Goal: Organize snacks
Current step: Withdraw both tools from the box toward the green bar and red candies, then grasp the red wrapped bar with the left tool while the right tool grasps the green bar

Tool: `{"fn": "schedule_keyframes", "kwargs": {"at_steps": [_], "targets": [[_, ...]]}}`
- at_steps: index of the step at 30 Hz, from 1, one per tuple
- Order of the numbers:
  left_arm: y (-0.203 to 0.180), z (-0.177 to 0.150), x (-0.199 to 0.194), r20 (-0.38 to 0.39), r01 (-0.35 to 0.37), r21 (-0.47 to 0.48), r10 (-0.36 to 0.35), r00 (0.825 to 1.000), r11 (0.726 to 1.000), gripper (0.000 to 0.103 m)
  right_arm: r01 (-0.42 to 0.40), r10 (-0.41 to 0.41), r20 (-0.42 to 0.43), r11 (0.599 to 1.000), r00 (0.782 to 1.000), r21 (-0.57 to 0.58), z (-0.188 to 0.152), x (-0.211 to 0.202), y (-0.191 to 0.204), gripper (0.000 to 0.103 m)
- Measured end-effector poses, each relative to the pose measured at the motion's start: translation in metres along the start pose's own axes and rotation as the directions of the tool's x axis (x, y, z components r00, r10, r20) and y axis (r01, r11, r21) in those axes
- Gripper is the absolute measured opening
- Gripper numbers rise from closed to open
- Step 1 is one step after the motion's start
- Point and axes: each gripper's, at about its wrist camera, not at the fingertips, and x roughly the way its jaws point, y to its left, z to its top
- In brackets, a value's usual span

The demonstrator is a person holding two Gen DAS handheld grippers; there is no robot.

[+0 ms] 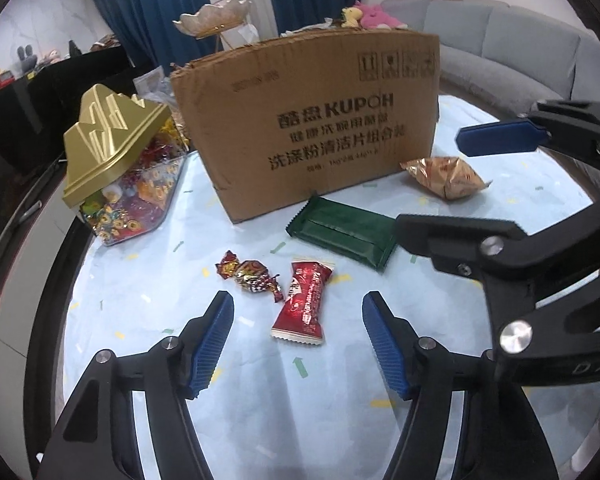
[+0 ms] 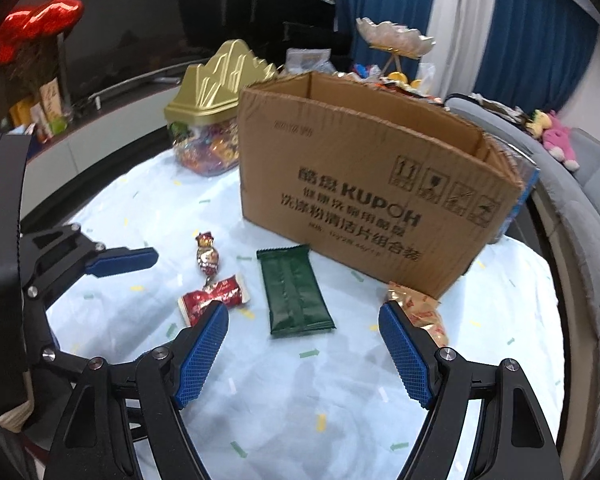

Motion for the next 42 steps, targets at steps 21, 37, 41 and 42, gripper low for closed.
{"fn": "schedule_keyframes", "kwargs": {"at_steps": [21, 37, 41, 42], "targets": [[0.013, 0.005, 0.048, -0.121, 0.029, -0.087, -0.039, 0.992, 0.996, 0.045, -0.122, 0.116, -0.111, 0.991, 0.987, -0.051, 0.006, 0.071, -0.017, 0.078], [0.015, 0.007, 0.059, -0.092, 0.071, -0.105, -0.081, 0.992, 0.992, 0.028, -0.179, 0.169, -0.182, 0.983, 0.969, -0.041, 0.005, 0.109, -0.004, 0.052], [0.013, 0.007, 0.059, -0.087, 0.063, -0.091, -0.071, 0.994, 0.994, 0.026, -0.182, 0.174, -0.18, 0.983, 0.968, -0.031, 0.003, 0.106, -0.005, 0.046], [0.013, 0.007, 0.058, -0.089, 0.062, -0.099, -0.071, 0.994, 0.993, 0.025, -0.183, 0.175, -0.181, 0.983, 0.968, -0.027, 0.003, 0.105, -0.004, 0.046]]}}
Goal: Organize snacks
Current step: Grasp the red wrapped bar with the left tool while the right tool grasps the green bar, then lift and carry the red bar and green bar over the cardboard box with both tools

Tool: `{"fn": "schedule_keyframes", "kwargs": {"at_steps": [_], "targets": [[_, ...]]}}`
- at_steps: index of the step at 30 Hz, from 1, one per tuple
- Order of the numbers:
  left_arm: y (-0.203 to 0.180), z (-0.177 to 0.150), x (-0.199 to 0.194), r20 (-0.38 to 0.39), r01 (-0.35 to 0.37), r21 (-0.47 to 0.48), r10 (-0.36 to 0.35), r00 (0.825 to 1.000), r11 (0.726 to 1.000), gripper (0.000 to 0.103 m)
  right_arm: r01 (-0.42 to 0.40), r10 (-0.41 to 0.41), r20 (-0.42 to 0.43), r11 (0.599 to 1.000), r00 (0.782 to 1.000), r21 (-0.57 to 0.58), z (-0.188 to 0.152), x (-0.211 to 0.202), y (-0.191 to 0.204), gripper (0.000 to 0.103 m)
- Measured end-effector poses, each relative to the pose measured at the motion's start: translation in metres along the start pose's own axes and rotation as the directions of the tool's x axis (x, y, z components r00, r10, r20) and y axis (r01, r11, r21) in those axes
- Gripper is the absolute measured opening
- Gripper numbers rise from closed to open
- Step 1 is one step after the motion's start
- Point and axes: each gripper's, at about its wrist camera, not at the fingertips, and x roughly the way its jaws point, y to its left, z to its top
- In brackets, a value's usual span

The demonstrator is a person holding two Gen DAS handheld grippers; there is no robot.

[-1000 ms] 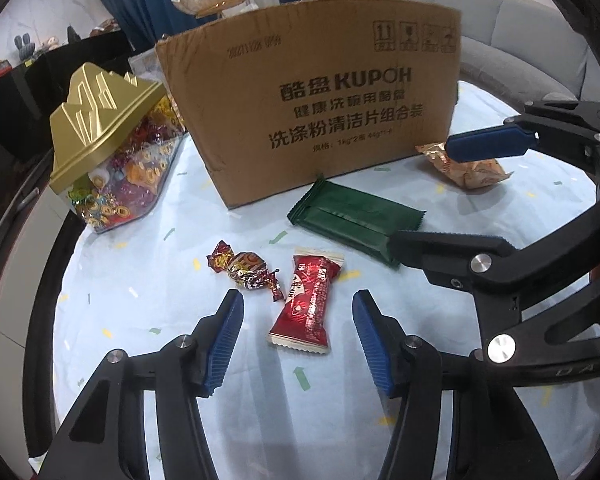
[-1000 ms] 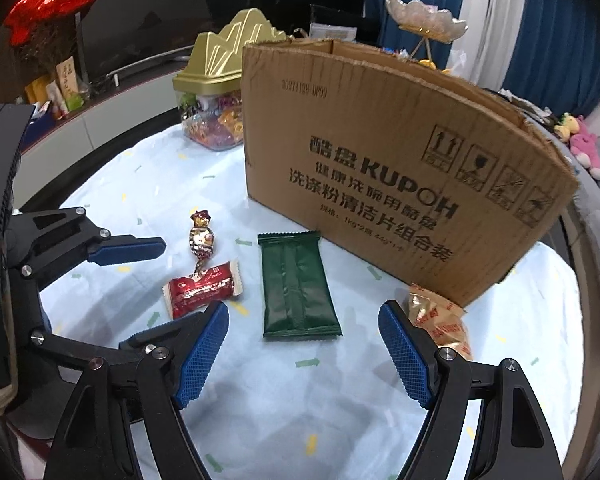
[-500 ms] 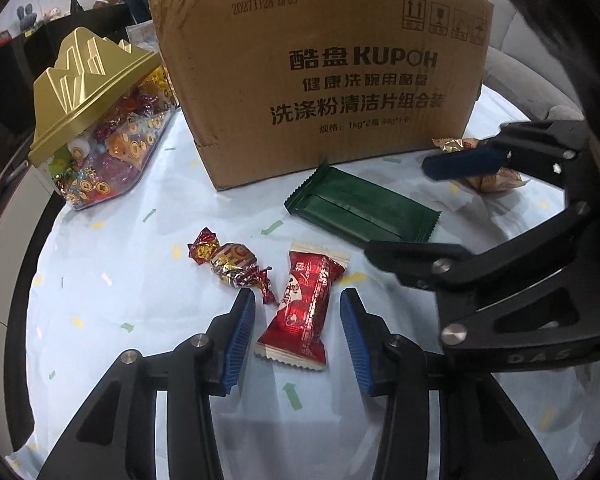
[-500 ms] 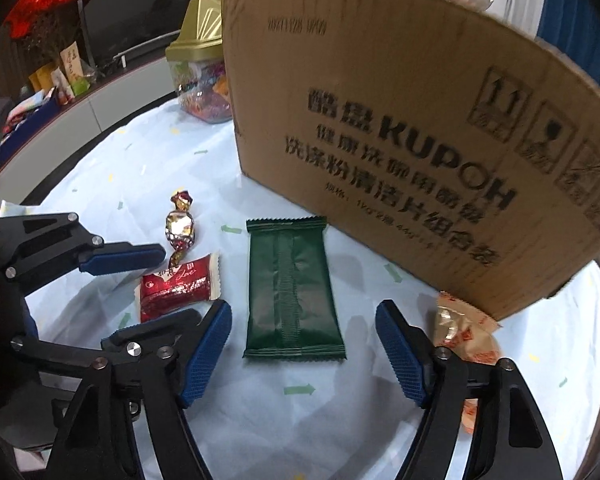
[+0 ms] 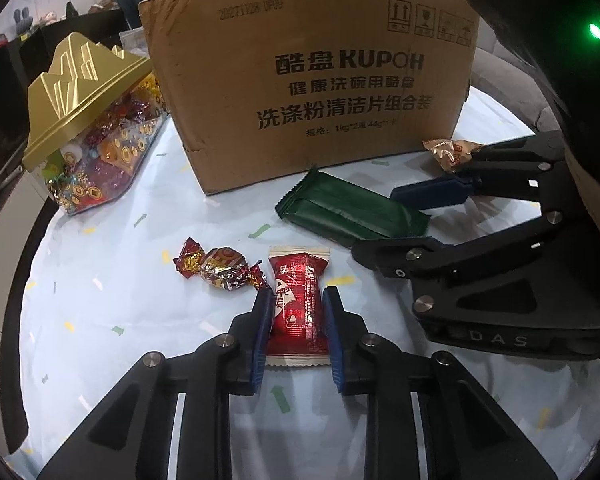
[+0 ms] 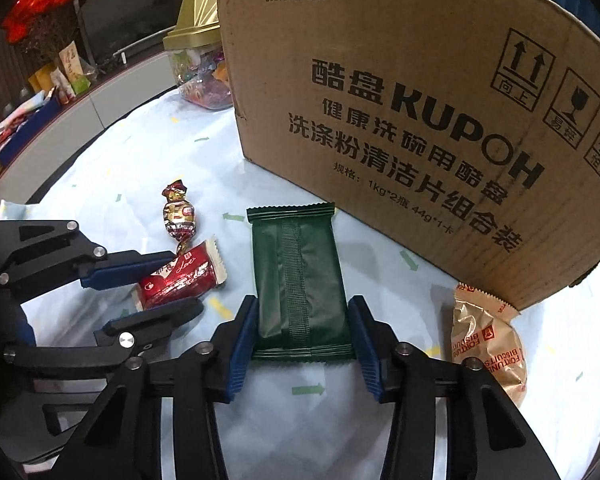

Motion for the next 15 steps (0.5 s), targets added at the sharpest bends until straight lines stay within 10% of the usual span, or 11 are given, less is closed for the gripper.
{"fn": "schedule_keyframes", "kwargs": {"at_steps": [15], "targets": [[0.006, 0.002, -0.019, 0.018, -0.01, -0.036, 0.01, 1.0, 0.999, 0.022, 0.015, -0.015, 0.004, 0.995, 1.0, 0.1, -0.018, -0.031, 0.006, 0.045]]}}
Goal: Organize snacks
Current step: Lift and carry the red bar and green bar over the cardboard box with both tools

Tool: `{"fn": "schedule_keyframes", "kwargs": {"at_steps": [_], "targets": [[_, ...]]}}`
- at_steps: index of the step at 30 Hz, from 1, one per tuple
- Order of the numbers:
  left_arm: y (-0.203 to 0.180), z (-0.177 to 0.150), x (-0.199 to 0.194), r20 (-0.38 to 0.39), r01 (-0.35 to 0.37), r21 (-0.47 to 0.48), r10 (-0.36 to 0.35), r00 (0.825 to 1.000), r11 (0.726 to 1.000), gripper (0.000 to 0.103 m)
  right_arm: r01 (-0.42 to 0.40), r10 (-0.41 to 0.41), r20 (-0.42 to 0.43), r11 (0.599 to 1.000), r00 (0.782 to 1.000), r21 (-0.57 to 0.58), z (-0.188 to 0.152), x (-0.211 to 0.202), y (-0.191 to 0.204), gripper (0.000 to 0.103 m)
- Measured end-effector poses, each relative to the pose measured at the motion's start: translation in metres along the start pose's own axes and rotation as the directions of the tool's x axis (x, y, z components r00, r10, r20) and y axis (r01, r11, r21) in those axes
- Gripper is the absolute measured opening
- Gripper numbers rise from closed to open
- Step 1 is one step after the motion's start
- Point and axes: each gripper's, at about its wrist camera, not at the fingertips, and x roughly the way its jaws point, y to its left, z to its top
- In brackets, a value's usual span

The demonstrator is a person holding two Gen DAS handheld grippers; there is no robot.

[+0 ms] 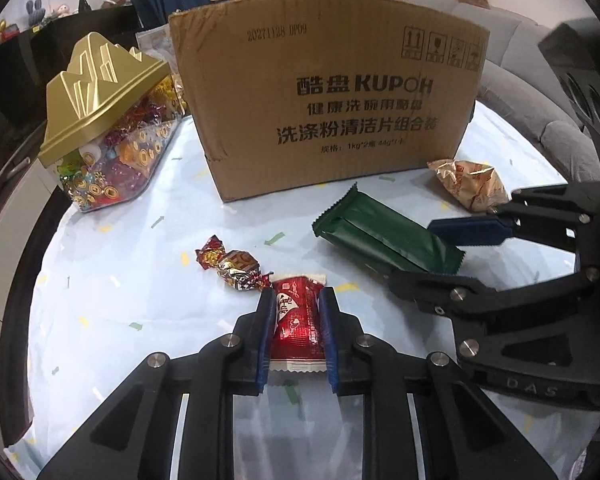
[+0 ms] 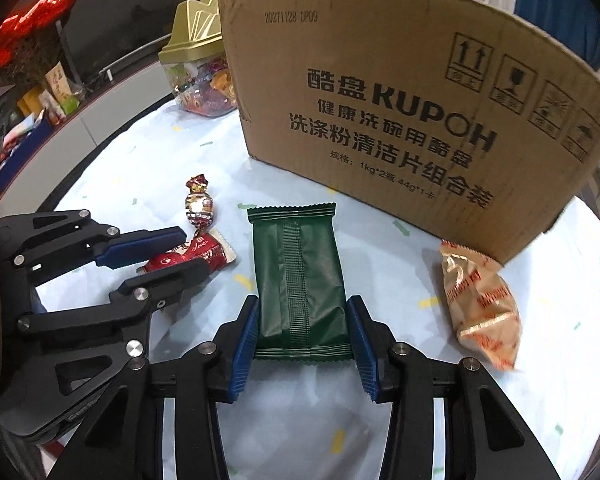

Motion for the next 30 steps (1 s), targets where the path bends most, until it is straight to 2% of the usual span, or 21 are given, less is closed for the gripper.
{"fn": "schedule_keyframes", "kwargs": {"at_steps": [10, 11, 22, 24, 25, 30], "targets": [[0.0, 0.0, -0.017, 0.0, 0.002, -0.035, -0.002, 1.0, 0.999, 0.021, 0.05, -0.051, 0.01, 0.995, 0.999, 0.091, -0.011, -0.024, 0.002, 0.045], [0.0, 0.0, -0.019, 0.002, 0.004, -0.039, -0.004, 1.0, 0.999, 0.003, 0.055, -0.056, 0.01, 0.994, 0.998, 0.094, -0.013, -0.026, 0.002, 0.045], [-0.002, -0.011, -0.032, -0.007, 0.008, -0.042, -0.008, 1.0, 0.999, 0.003, 0.07, -0.075, 0.036, 0.991, 0.997, 0.111, -0.017, -0.046, 0.002, 0.045], [0.001, -0.013, -0.033, -0.007, 0.003, -0.039, -0.004, 1.0, 0.999, 0.017, 0.07, -0.075, 0.039, 0.991, 0.996, 0.112, -0.018, -0.048, 0.002, 0.045], [0.001, -0.014, -0.034, -0.008, 0.002, -0.043, -0.003, 1.0, 0.999, 0.029, 0.069, -0.074, 0.041, 0.991, 0.996, 0.113, -0.018, -0.049, 0.002, 0.045], [0.002, -0.018, -0.032, -0.014, 0.0, -0.042, 0.0, 1.0, 0.999, 0.041, 0.063, -0.068, 0.045, 0.992, 0.997, 0.108, -0.018, -0.048, 0.008, 0.045]]}}
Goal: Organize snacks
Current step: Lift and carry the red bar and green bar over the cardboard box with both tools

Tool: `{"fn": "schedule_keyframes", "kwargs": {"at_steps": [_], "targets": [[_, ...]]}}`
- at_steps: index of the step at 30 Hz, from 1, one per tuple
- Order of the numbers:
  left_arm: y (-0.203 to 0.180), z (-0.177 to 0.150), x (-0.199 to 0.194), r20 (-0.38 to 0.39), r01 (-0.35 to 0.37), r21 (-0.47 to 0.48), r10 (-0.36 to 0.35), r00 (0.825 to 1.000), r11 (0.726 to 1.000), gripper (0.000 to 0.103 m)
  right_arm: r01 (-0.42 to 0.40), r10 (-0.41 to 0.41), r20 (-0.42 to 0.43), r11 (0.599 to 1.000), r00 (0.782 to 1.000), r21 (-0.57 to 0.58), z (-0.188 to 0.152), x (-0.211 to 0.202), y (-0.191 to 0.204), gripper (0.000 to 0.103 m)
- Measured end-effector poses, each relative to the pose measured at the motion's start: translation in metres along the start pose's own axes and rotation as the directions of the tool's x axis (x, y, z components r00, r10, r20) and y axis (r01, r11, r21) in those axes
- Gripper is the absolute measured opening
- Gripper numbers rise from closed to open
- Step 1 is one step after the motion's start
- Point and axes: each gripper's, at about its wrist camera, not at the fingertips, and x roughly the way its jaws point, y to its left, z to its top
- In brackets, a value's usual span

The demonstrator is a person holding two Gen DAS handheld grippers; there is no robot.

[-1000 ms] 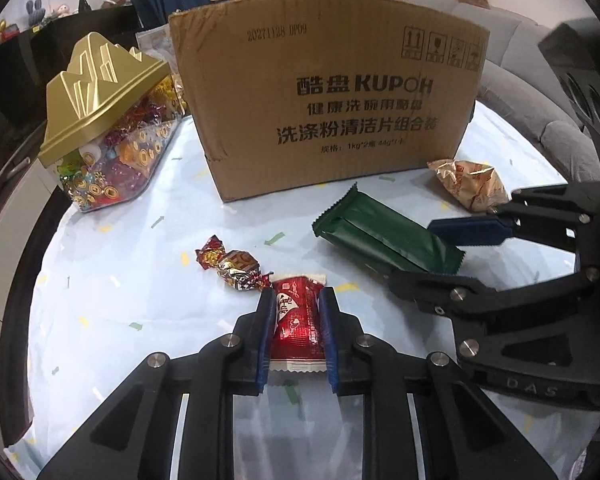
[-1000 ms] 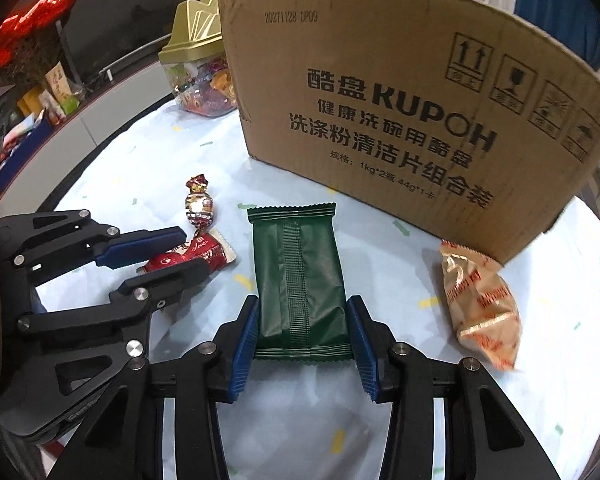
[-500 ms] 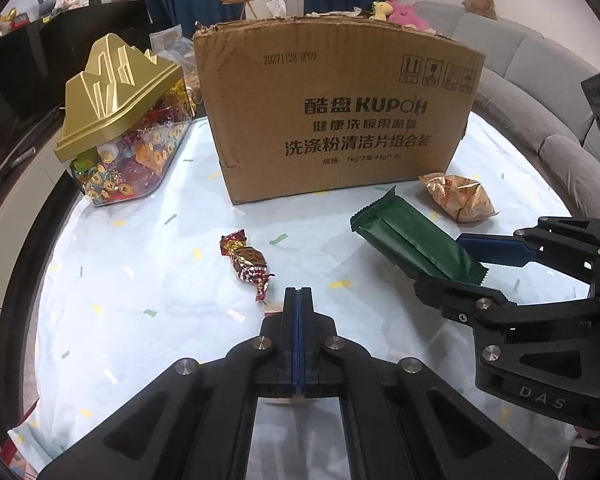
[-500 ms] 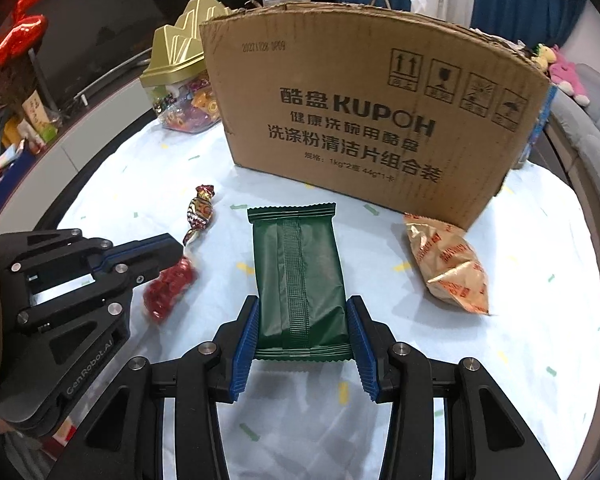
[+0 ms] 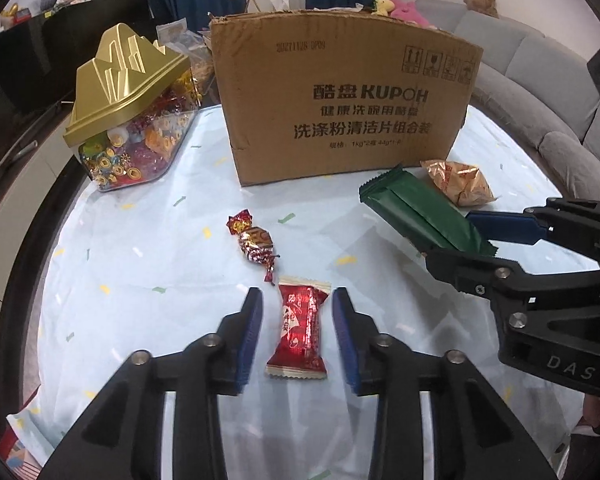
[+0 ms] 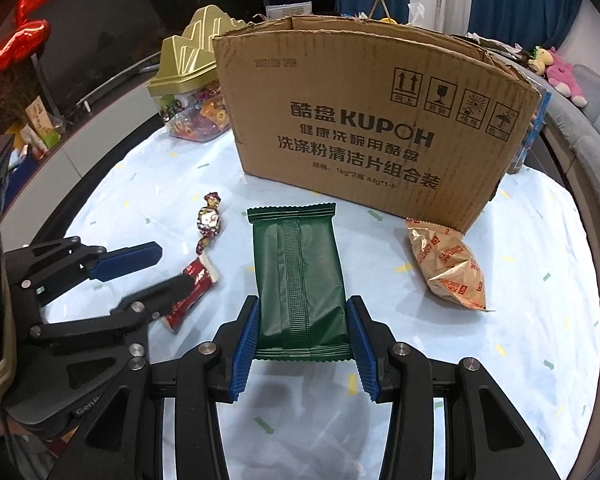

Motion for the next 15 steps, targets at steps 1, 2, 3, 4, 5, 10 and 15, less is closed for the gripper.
{"fn": "schedule_keyframes", "kwargs": {"at_steps": [1, 2, 3, 4, 5, 10, 15], "targets": [[0.0, -0.001, 0.001, 0.0, -0.001, 0.003, 0.001, 1.0, 1.0, 0.043, 0.0, 0.0, 0.001, 1.0, 1.0, -0.001, 0.001, 0.001, 0.002, 0.045], [0.0, -0.003, 0.003, -0.003, -0.001, 0.008, 0.001, 1.0, 1.0, 0.043, 0.0, 0.0, 0.002, 1.0, 1.0, 0.0, 0.0, 0.001, 0.002, 0.045], [0.0, -0.004, 0.004, -0.006, -0.002, 0.012, 0.002, 1.0, 1.0, 0.043, 0.0, 0.0, 0.004, 1.0, 1.0, 0.002, 0.0, 0.001, 0.002, 0.045], [0.0, -0.004, 0.006, -0.009, -0.002, 0.014, 0.002, 1.0, 1.0, 0.044, -0.001, 0.001, 0.004, 1.0, 1.0, 0.008, -0.001, 0.002, 0.001, 0.045], [0.001, -0.005, 0.009, -0.015, 0.003, 0.014, -0.003, 1.0, 1.0, 0.044, -0.002, 0.002, 0.003, 1.0, 1.0, 0.012, -0.001, 0.003, 0.0, 0.045], [0.003, -0.006, 0.02, -0.021, 0.016, 0.021, -0.015, 1.0, 1.0, 0.044, -0.002, 0.002, -0.001, 1.0, 1.0, 0.029, -0.005, 0.007, -0.004, 0.045], [-0.001, -0.008, 0.029, -0.037, 0.034, 0.036, -0.033, 0.999, 0.999, 0.043, -0.012, 0.012, 0.0, 0.999, 1.0, 0.045, -0.006, 0.01, -0.007, 0.045]]}}
